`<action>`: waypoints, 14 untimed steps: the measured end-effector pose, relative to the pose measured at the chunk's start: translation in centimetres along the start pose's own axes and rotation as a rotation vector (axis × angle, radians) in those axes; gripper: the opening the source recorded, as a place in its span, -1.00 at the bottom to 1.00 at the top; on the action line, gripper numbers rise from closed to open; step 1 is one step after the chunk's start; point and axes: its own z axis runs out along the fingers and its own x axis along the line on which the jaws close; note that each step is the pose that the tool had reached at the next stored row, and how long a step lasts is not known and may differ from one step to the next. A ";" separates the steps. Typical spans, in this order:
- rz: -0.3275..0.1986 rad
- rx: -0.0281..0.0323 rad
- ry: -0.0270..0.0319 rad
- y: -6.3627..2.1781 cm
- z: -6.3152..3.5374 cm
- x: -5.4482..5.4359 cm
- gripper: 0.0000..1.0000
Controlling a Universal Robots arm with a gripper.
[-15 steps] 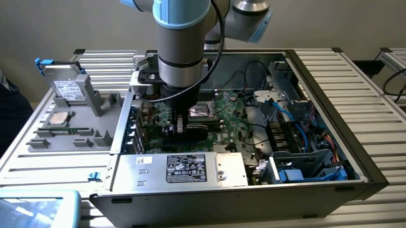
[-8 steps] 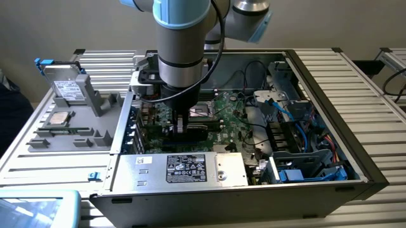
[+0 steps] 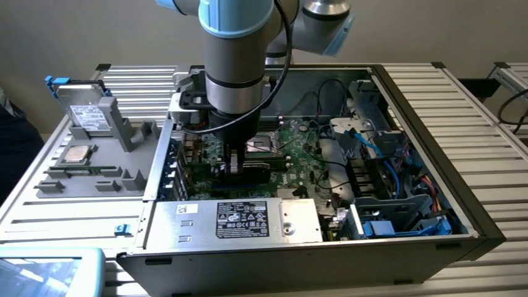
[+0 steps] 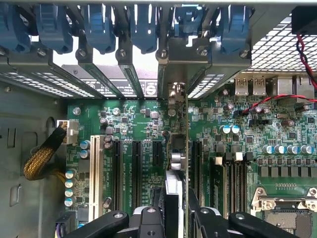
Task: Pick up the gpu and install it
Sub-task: 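Insert the gpu into the slot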
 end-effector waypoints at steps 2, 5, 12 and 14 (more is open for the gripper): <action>0.000 0.0000 0.0000 0.00 0.00 0.0 -0.44; 0.000 0.0002 0.0001 -0.28 -0.01 0.0 -0.44; 0.000 0.0033 -0.0002 -0.02 0.08 0.0 -0.44; 0.000 0.0036 0.0001 0.01 0.12 0.0 -0.44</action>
